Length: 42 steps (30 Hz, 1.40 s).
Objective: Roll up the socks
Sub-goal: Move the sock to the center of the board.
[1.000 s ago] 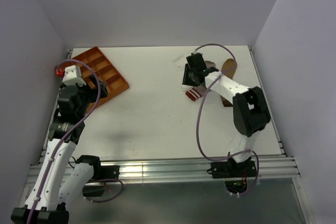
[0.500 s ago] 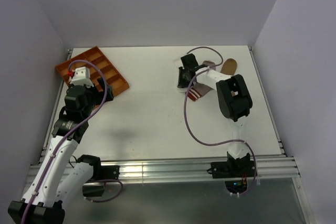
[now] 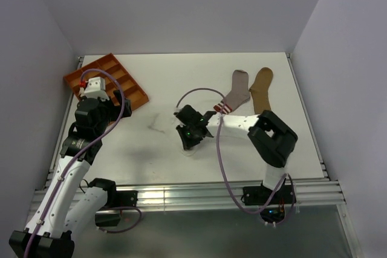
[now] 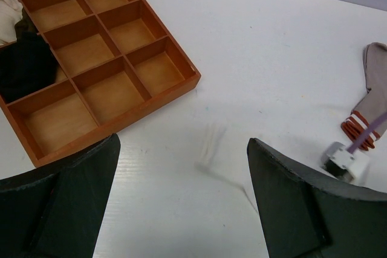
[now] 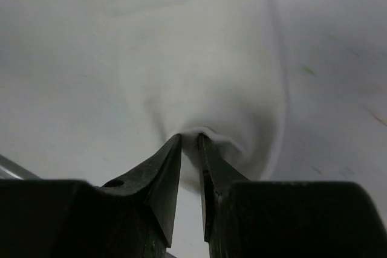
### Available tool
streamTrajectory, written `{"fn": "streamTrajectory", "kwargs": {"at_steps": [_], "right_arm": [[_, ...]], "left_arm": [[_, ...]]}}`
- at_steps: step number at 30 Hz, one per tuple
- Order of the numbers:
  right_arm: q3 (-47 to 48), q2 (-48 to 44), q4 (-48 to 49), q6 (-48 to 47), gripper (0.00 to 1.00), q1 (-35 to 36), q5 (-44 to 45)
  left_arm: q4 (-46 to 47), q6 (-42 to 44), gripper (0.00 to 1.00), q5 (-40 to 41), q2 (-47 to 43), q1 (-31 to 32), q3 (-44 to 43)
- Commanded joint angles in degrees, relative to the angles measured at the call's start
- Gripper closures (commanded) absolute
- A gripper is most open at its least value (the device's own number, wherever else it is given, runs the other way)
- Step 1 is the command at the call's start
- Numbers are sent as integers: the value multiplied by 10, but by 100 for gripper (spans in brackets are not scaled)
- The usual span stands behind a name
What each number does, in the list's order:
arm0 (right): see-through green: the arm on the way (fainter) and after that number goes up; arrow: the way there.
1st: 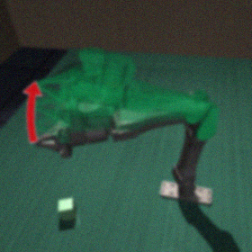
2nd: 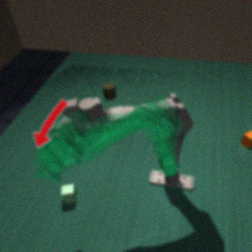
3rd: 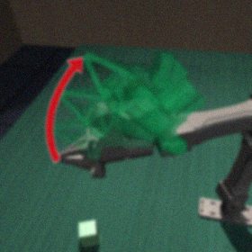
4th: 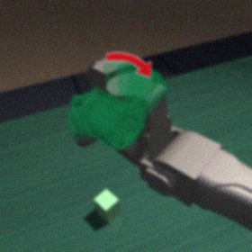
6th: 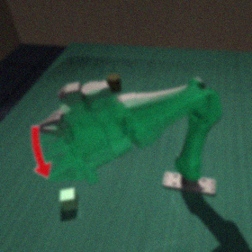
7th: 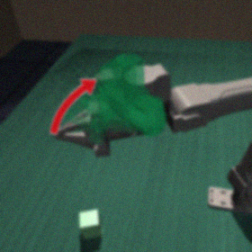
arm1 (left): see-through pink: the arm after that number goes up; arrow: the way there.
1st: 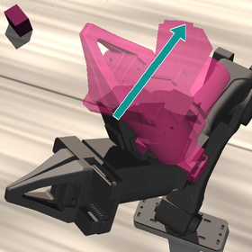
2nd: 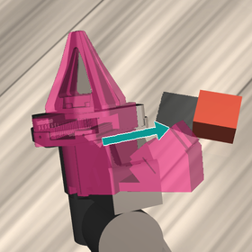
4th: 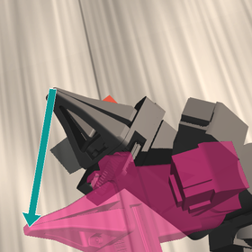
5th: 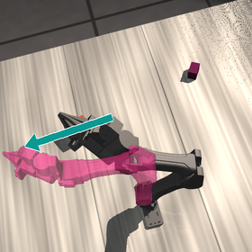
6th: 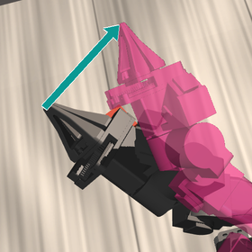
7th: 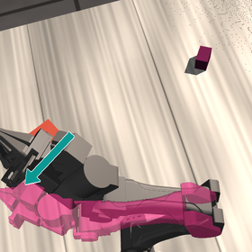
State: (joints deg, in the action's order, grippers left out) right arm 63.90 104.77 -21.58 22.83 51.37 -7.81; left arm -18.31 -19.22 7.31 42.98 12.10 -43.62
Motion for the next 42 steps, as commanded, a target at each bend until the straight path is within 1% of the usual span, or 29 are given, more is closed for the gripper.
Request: {"fn": "streamTrajectory", "kwargs": {"at_steps": [1,2,5,6,8,10,14,16,20,23,24,26,27,29,31,32,34,38,42], "right_arm": [[-67,-65,-68,13,74,-69,112],[-76,-92,-61,26,74,-125,105],[-84,-141,-22,34,72,-193,94],[-76,-170,-14,34,71,-201,97],[-76,-193,14,47,71,-197,81],[-94,-220,40,63,71,-196,64],[-160,-243,82,120,71,-196,66],[-192,-246,106,135,71,-196,67],[-201,-214,147,140,71,-197,52],[-182,-188,173,129,71,-196,57],[-168,-166,175,124,71,-196,62],[-143,-138,175,112,71,-197,77],[-134,-102,175,107,71,-196,89],[-108,-64,159,89,71,-197,87],[-81,-23,156,75,72,-196,81],[-63,-11,157,71,71,-196,52],[-39,26,148,66,71,-196,33],[31,47,132,50,71,-186,10],[50,1,104,-11,70,-175,12]], "left_arm": [[14,4,8,-12,-2,2,-16],[15,4,8,-17,-2,2,-17],[15,4,8,-19,1,2,-18],[18,3,8,-21,3,2,-16],[18,4,8,-23,5,2,-16],[17,4,8,-22,5,3,-17],[17,4,8,-20,6,2,-17],[18,5,8,-25,6,2,-16],[19,5,9,-29,8,2,-16],[19,5,9,-28,8,2,-16],[19,6,9,-29,8,2,-16],[19,6,9,-27,8,2,-16],[18,6,9,-27,8,2,-16],[18,6,9,-27,9,2,-16],[17,6,8,-28,10,2,-16],[19,6,8,-28,10,2,-16],[20,6,8,-32,11,2,-16],[20,7,8,-31,12,2,-16],[20,7,8,-31,11,3,-14]]}}
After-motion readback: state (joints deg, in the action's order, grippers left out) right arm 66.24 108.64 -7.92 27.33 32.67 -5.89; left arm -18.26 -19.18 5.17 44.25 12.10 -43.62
